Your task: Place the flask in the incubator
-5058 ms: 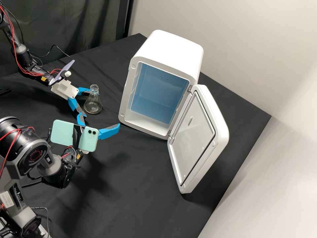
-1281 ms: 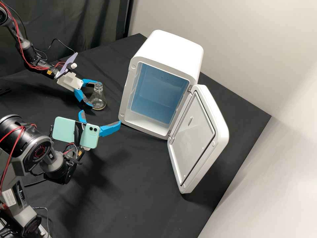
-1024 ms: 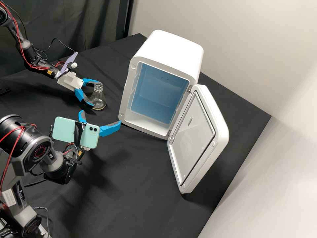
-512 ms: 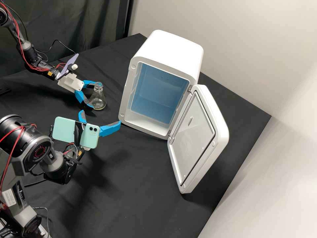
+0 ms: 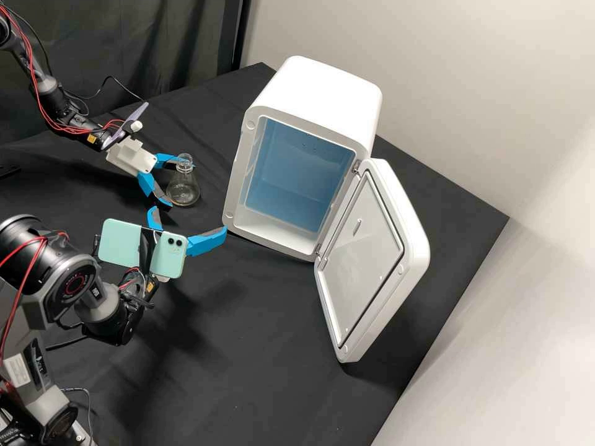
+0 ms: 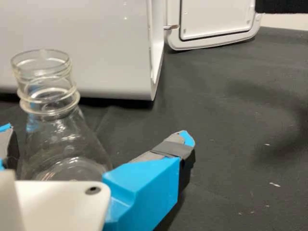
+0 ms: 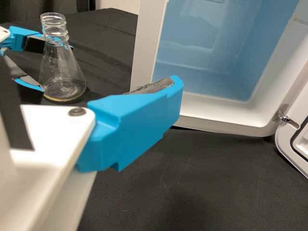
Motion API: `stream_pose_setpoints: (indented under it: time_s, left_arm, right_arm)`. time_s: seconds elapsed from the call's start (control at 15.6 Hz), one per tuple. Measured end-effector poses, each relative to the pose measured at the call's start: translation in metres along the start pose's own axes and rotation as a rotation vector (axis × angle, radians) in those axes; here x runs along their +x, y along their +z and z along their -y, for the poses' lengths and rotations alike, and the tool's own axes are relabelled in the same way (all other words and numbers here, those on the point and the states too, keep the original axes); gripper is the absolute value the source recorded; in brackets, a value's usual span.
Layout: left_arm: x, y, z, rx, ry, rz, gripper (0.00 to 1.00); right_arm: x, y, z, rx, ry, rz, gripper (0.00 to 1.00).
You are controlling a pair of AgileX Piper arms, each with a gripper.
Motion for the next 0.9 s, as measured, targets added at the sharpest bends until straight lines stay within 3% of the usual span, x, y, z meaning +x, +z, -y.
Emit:
stream_pose_setpoints:
  time_s: [0.13, 0.26, 0.45, 0.9]
  left_arm:
    - [-0.004, 0.006, -0.0024, -0.024, 0.006, 0.035, 1.0]
    - [-0.008, 0.013, -0.0017, -0.032, 0.005, 0.076, 1.0]
    - [-0.009, 0.02, 0.0022, -0.025, -0.011, 0.105, 1.0]
    - [-0.01, 0.024, 0.0017, -0.016, -0.014, 0.121, 1.0]
  right_arm:
    - [0.0, -0.001, 0.001, 0.003, 0.001, 0.001, 1.0]
    - [0.0, -0.001, 0.0, 0.005, 0.004, 0.004, 1.0]
    - [0.0, -0.001, 0.0, 0.005, 0.004, 0.004, 1.0]
    - [0.001, 0.0, 0.001, 0.006, 0.0, 0.007, 1.0]
